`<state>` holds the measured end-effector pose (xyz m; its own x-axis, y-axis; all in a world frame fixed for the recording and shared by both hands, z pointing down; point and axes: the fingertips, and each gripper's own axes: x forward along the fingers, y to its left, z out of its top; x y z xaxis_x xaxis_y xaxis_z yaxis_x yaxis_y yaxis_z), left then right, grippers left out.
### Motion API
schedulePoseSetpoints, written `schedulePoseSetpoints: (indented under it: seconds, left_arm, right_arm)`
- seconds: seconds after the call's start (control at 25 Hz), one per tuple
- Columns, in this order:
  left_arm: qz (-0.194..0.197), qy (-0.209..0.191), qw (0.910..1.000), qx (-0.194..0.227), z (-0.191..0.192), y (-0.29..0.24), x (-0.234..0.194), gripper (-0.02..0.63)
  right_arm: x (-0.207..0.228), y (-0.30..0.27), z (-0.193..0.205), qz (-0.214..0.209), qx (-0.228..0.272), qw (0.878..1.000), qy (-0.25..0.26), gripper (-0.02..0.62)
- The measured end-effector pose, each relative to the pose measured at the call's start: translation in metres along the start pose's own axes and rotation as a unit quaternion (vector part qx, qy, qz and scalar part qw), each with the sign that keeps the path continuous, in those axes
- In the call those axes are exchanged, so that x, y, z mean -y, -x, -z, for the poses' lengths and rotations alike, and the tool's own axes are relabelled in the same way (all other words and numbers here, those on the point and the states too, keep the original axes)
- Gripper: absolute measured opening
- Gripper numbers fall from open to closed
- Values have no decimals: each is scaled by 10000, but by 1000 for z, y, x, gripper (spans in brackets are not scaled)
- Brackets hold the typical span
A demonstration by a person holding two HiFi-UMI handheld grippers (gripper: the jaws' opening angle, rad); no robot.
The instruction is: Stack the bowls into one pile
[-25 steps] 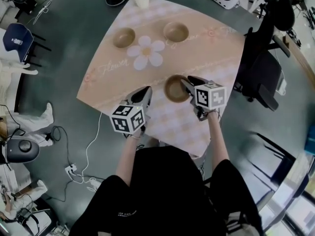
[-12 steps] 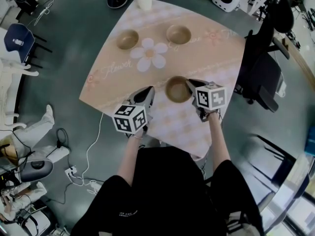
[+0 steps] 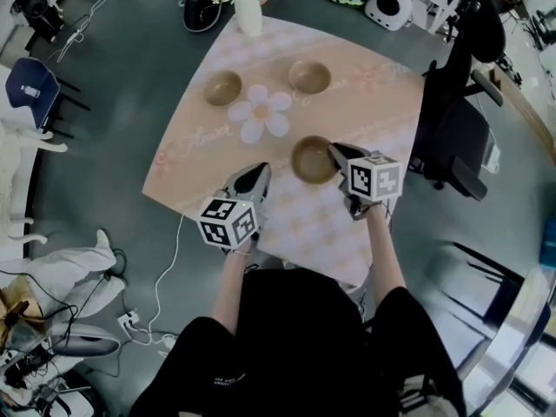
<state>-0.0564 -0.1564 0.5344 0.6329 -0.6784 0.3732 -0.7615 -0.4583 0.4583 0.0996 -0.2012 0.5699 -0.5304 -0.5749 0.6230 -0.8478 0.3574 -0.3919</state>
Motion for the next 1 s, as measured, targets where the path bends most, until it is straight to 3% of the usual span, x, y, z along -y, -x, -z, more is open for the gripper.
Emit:
schedulePoseSetpoints:
  seconds: [0.4, 1.0]
  left_arm:
    - [-23, 16, 9995, 303, -37, -16, -7, -2]
    - [7, -13, 9992, 404, -66, -52, -19, -3]
  right_arm:
    - [16, 7, -74, 390, 1061, 9915, -641, 8]
    - [39, -20, -122, 815, 1630, 9789, -925, 8]
